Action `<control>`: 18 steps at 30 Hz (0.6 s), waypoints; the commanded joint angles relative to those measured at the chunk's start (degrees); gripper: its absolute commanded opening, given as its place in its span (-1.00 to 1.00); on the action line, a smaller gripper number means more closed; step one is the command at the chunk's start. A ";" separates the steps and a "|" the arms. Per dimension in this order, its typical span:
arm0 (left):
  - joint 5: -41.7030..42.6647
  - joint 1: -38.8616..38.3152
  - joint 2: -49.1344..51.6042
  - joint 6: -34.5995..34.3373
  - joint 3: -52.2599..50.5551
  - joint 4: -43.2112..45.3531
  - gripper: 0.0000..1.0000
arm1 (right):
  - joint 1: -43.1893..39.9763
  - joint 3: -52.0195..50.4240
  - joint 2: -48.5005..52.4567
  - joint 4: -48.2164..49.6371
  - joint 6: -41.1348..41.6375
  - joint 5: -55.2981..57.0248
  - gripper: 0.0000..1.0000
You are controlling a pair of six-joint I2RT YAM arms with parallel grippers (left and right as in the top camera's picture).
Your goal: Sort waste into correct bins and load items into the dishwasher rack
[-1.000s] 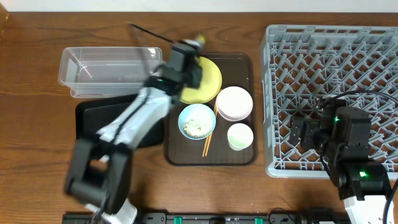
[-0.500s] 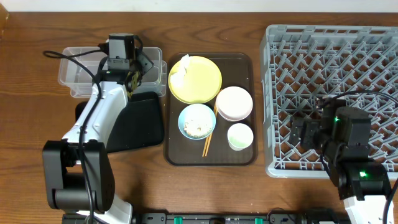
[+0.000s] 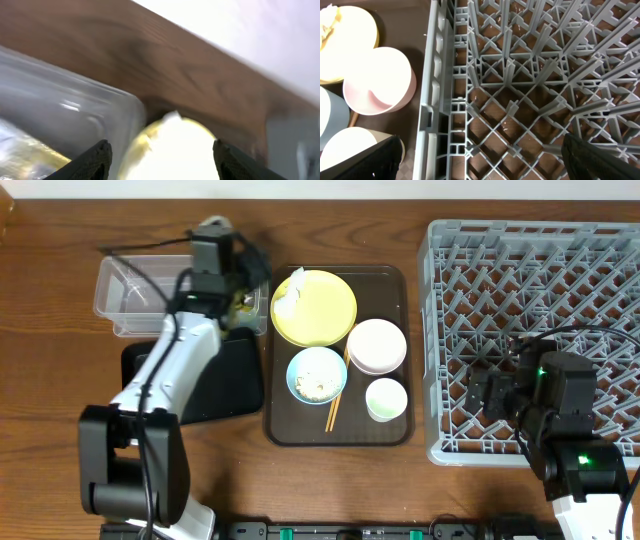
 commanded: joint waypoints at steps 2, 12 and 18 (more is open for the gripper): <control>-0.15 -5.64 -0.50 21.62 -0.33 -1.31 0.36 | -0.68 1.29 0.02 -0.07 0.28 -0.48 0.98; -6.38 -8.70 5.57 27.89 -0.33 0.15 0.36 | -0.68 1.29 0.02 -0.15 0.28 -1.53 0.98; -7.28 -8.72 11.23 31.87 -0.33 1.55 0.36 | -0.68 1.29 0.02 -0.31 0.26 -1.51 0.98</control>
